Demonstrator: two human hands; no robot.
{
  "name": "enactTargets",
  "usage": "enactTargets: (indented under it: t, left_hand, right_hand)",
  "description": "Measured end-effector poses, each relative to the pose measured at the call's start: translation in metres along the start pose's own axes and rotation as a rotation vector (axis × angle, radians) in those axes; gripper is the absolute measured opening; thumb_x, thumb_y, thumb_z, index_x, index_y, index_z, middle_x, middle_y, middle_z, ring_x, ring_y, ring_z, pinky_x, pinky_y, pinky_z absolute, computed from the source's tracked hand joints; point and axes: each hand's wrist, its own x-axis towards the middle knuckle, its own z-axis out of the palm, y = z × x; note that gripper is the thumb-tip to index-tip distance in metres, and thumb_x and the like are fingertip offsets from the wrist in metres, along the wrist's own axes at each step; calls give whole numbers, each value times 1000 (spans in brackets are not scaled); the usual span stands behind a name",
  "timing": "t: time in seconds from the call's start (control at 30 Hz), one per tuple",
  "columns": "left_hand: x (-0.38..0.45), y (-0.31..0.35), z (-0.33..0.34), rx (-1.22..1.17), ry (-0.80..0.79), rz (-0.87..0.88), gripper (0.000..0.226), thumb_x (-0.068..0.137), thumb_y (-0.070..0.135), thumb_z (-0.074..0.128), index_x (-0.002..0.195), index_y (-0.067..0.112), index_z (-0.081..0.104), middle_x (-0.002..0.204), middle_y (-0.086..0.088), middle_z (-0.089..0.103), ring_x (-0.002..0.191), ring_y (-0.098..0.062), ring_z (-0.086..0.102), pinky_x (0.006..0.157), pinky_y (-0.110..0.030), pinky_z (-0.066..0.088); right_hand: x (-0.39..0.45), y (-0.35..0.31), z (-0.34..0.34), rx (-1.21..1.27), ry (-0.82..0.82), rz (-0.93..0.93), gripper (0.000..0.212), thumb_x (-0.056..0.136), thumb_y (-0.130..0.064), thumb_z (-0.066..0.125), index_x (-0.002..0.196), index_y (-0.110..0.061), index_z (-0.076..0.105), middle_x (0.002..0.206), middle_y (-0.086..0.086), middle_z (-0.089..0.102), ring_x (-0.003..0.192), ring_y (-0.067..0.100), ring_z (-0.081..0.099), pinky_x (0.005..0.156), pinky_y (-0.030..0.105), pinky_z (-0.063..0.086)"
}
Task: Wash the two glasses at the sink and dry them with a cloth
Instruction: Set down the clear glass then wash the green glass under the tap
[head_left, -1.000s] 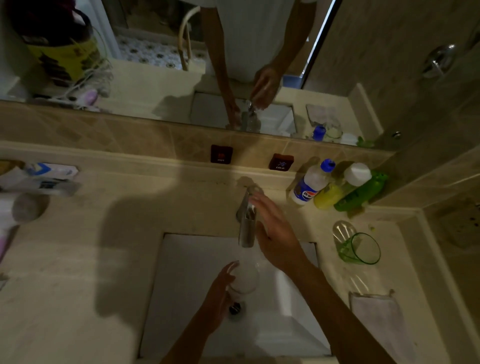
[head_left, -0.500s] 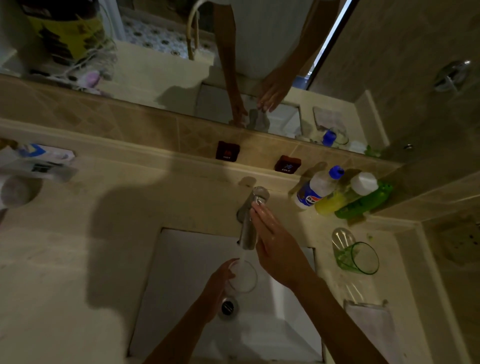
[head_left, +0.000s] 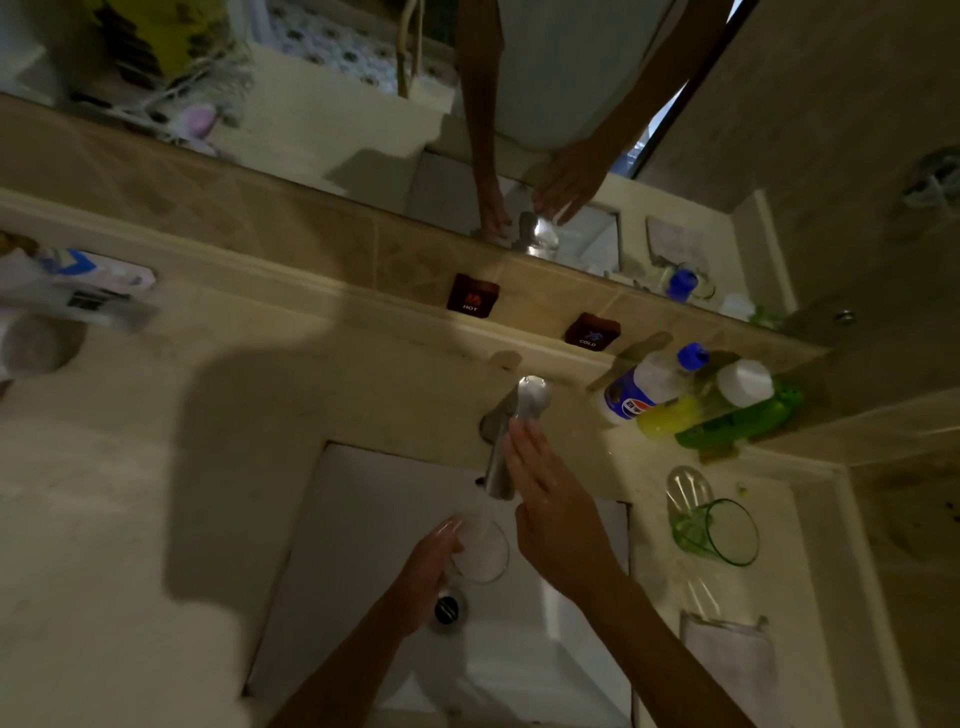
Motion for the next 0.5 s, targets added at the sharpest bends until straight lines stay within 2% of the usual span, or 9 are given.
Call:
enactTargets:
  t: [0.13, 0.2, 0.23, 0.3, 0.37, 0.43, 0.5]
  left_hand:
    - [-7, 3, -1, -21, -45, 19, 20, 106, 33, 46, 112, 33, 65, 112, -8, 56, 99, -23, 55, 78, -32, 47]
    - [-13, 4, -4, 36, -98, 103, 28, 107, 23, 42, 122, 34, 64, 120, -9, 55, 106, -24, 56, 78, -32, 51]
    - [-17, 6, -5, 46, -109, 129, 31, 107, 18, 42, 123, 34, 63, 122, -8, 55, 106, -22, 56, 77, -30, 53]
    - [-25, 10, -8, 39, -116, 167, 32, 107, 15, 41, 123, 32, 63, 121, -9, 55, 101, -21, 57, 76, -32, 55]
    - [-35, 13, -11, 18, -133, 190, 30, 108, 16, 41, 123, 30, 63, 120, -11, 52, 100, -28, 60, 86, -44, 56]
    - [-45, 12, -15, -28, -144, 190, 28, 107, 22, 43, 126, 28, 63, 124, -12, 51, 114, -41, 58, 98, -58, 51]
    - [-56, 8, -16, -82, -137, 197, 30, 107, 25, 45, 131, 27, 62, 133, -8, 54, 123, -42, 56, 100, -61, 50]
  right_hand:
    - [-6, 6, 7, 90, -29, 20, 85, 79, 11, 55, 153, -15, 23, 163, -2, 11, 152, 14, 6, 119, 25, 23]
    - [-3, 8, 4, 219, -62, 83, 84, 81, 11, 52, 152, -23, 23, 163, -10, 11, 151, 4, 4, 119, 16, 14]
    - [-2, 9, 1, 311, -63, 125, 82, 83, 11, 51, 151, -26, 26, 162, -13, 15, 150, 0, 6, 119, 16, 14]
    - [-4, 7, -1, 493, 18, 197, 69, 86, 9, 51, 144, -27, 44, 157, -14, 30, 145, -6, 22, 116, 14, 23]
    - [-19, 2, 6, 628, 149, 338, 55, 90, 7, 49, 128, -30, 60, 143, -15, 50, 136, -3, 42, 110, 13, 35]
    - [-46, -4, 23, 698, 246, 610, 45, 93, 3, 51, 111, -35, 65, 123, -13, 65, 121, 9, 59, 105, 27, 47]
    - [-79, -12, 43, 704, 216, 779, 41, 93, 1, 53, 102, -37, 65, 113, -6, 70, 112, 17, 64, 99, 33, 51]
